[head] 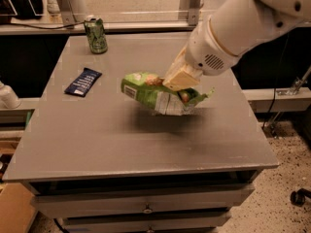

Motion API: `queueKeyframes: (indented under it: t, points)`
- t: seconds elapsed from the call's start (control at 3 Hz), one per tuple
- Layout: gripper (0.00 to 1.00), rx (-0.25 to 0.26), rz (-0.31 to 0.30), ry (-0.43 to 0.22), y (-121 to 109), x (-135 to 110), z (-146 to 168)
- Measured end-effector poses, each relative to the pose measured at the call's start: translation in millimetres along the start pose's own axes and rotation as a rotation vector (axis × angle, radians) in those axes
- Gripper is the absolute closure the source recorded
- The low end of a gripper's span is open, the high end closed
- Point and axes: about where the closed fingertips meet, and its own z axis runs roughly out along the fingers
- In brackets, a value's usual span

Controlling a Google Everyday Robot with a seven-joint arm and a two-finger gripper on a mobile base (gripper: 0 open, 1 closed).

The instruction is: Move green rice chip bag near rxbar blueberry

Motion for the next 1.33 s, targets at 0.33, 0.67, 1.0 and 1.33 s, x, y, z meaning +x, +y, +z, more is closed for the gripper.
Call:
queueKeyframes:
  t: [0.33, 0.67, 1.0, 1.33]
  points:
    - [1.0, 0.032, -0.047, -0.067, -13.7, -44.4, -2.3]
    - [1.0, 0.044, -0.044, -0.075, -13.0, -44.6, -3.8]
    - [1.0, 0.089, -0.073, -0.086, -24.2, -55.6, -0.3]
    - [1.0, 0.138, -0.114, -0.091, -50.8, -67.3, 9.4]
